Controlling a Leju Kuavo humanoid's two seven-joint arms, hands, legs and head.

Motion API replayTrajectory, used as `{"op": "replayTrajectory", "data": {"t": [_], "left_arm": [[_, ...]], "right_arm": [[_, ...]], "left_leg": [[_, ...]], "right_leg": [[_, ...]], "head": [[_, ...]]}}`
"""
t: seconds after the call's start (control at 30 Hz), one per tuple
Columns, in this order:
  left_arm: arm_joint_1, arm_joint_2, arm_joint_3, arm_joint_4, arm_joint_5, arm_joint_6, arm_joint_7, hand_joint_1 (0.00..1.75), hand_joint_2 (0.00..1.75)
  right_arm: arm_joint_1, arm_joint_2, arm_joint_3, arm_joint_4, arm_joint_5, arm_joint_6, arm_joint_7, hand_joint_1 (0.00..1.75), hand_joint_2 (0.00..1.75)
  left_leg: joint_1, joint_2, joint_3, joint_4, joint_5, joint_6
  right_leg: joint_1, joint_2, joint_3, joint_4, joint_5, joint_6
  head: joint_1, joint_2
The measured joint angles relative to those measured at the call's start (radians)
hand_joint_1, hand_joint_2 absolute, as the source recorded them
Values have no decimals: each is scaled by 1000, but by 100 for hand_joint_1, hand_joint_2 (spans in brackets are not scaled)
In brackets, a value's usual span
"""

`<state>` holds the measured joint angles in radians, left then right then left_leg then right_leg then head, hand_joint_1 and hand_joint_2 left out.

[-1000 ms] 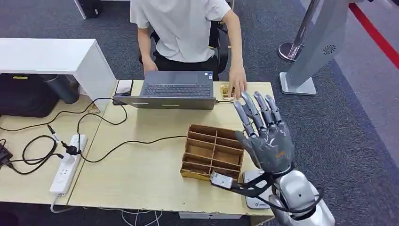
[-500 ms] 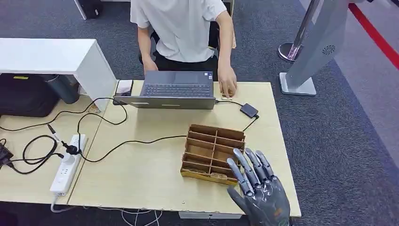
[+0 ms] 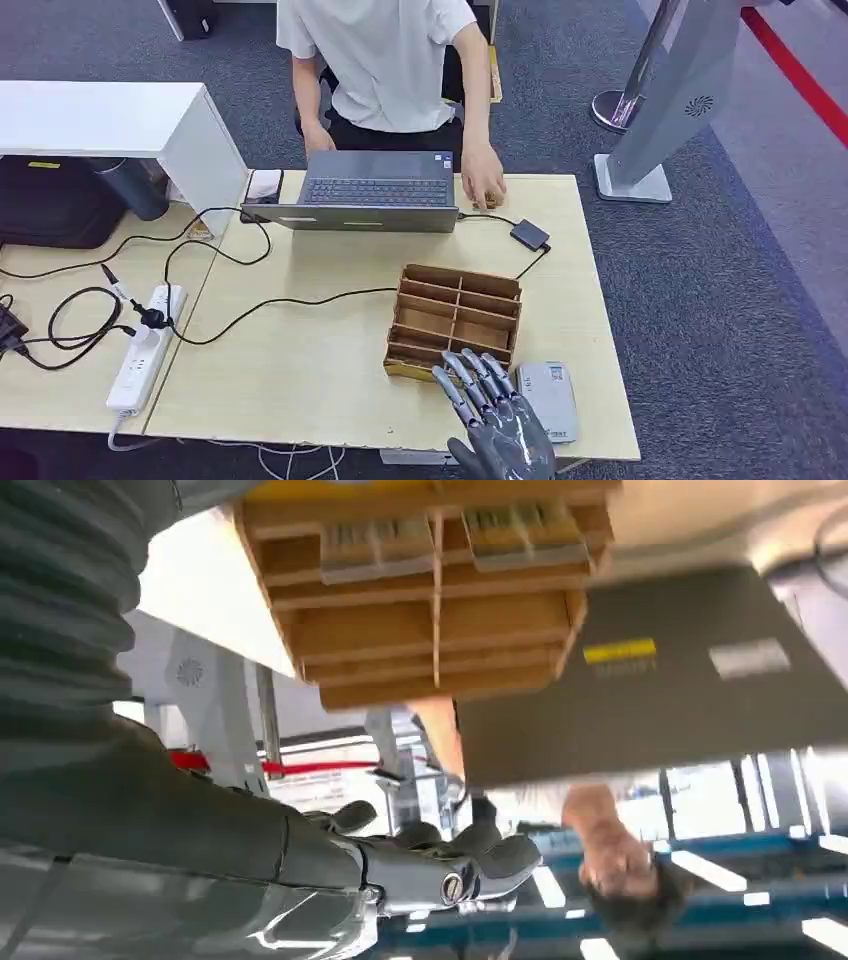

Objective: Pass the card to the sensor for recognition and then transmit it.

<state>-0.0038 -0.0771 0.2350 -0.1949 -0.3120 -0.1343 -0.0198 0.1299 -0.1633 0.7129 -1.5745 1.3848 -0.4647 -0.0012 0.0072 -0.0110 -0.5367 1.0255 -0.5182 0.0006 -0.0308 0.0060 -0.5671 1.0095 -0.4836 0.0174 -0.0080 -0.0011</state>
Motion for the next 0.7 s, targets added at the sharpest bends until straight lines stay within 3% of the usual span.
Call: {"op": "replayTrajectory", "data": {"t": [0.7], "left_arm": [[0, 0, 0, 0, -21, -3, 0, 0, 175]], "right_arm": [[-61, 39, 12, 159, -32, 21, 64, 0, 175]], "left_leg": [[0, 0, 0, 0, 0, 0]], "right_leg": [[0, 0, 0, 0, 0, 0]], "head": [[0, 0]]}}
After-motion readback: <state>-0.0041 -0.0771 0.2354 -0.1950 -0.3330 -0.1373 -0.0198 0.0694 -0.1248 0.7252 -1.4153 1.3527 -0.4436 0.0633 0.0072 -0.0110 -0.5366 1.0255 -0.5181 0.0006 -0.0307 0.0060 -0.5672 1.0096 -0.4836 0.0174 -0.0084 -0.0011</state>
